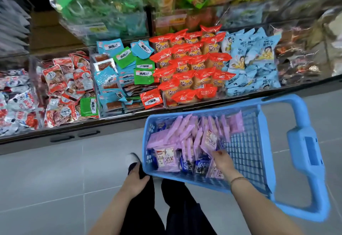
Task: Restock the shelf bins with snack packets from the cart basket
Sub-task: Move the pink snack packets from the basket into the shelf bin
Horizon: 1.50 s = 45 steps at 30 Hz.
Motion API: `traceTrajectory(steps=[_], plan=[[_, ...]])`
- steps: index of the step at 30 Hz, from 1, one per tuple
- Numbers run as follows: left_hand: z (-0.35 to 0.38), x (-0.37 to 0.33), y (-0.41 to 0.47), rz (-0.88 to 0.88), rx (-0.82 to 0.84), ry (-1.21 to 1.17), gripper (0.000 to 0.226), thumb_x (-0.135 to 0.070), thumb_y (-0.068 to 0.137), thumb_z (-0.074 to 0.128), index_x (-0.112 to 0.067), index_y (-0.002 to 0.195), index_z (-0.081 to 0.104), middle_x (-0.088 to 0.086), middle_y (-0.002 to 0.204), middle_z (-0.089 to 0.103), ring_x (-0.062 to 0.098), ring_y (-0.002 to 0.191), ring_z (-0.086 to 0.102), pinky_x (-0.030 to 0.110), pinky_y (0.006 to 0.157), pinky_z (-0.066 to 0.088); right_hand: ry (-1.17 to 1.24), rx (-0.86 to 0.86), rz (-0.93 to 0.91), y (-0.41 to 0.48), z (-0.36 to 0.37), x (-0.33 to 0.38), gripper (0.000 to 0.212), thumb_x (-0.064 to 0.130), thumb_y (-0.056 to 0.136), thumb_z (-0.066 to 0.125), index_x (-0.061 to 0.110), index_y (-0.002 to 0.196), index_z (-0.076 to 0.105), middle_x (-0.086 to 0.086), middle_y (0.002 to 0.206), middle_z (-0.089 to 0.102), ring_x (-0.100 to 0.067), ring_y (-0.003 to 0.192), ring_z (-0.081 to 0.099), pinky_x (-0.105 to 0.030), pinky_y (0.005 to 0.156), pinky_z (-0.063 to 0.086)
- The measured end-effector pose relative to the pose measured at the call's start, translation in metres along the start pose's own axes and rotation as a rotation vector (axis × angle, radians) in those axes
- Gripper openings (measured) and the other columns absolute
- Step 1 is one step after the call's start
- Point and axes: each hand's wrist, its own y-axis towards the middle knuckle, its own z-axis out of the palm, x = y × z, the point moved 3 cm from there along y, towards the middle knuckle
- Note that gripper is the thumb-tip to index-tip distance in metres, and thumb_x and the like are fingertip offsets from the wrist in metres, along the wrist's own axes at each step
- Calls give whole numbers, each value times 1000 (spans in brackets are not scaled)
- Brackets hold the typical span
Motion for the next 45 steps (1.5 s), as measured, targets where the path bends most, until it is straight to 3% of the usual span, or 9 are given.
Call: traceTrajectory(steps=[4, 9, 13, 19, 26, 29, 34, 41, 45], plan=[[13, -1, 8, 1, 43, -20, 66, -26, 87, 64, -21, 143, 29, -4, 130, 54, 20, 125, 51, 21, 90, 37, 157, -19, 113, 33, 13, -1, 61, 47, 93, 50, -1, 131, 46, -19, 133, 53, -35, 121, 51, -41, 103, 38], [17, 1, 12, -40, 47, -33, 78, -31, 87, 64, -13, 149, 20, 3, 142, 48, 22, 132, 46, 35, 109, 36, 241, -61, 108, 47, 21, 1, 48, 40, 90, 58, -1, 114, 60, -20, 115, 64, -34, 106, 61, -43, 92, 51], [12, -1, 15, -33, 13, -87, 58, -28, 87, 65, -22, 138, 39, -3, 128, 59, 18, 119, 56, 27, 99, 41, 399, -9, 144, 47, 15, -5, 47, 31, 87, 65, -3, 119, 57, -24, 121, 60, -34, 101, 63, -45, 92, 52], [-1, -10, 16, -44, -73, -129, 39, -10, 89, 60, -9, 127, 54, 7, 122, 62, 17, 105, 57, 18, 83, 36, 411, -35, 199, 19, 1, -2, 59, 24, 80, 74, -1, 127, 48, -17, 112, 62, -17, 60, 51, -26, 54, 46], [-5, -58, 3, 77, -60, -318, 32, -40, 83, 67, -21, 108, 59, -4, 111, 61, 11, 98, 58, 9, 79, 41, 783, 208, 34, -36, 16, 37, 26, 14, 79, 72, 16, 81, 47, 0, 80, 55, -9, 58, 44, -18, 44, 40], [-5, -83, -6, 58, 67, -573, 52, -61, 69, 66, -30, 110, 62, -11, 110, 67, 6, 100, 63, 23, 86, 51, 547, 312, -146, -60, 40, 62, 26, 19, 78, 74, 16, 92, 53, -3, 96, 63, -16, 81, 61, -27, 64, 47], [-22, -92, -10, 5, -32, -878, 32, -5, 91, 57, -6, 123, 57, 14, 115, 68, 31, 107, 63, 43, 93, 48, 184, 433, -409, -81, 73, 100, 14, 31, 87, 64, 22, 95, 57, 8, 90, 61, -9, 81, 57, -20, 64, 47], [-64, -59, -25, -93, -124, -1163, 35, 3, 91, 50, -3, 126, 50, 24, 121, 62, 32, 93, 63, 36, 69, 53, -766, 9, -1052, -41, 73, 163, 56, 13, 82, 62, 21, 135, 45, 3, 139, 45, -17, 130, 36, -35, 110, 30], [-72, -48, -33, -111, -160, -1237, 35, 2, 91, 48, 1, 126, 50, 26, 120, 61, 31, 87, 63, 31, 62, 52, -1241, -15, -968, -18, 82, 170, 54, 9, 81, 62, 20, 131, 48, 0, 138, 46, -20, 130, 36, -37, 113, 23]])
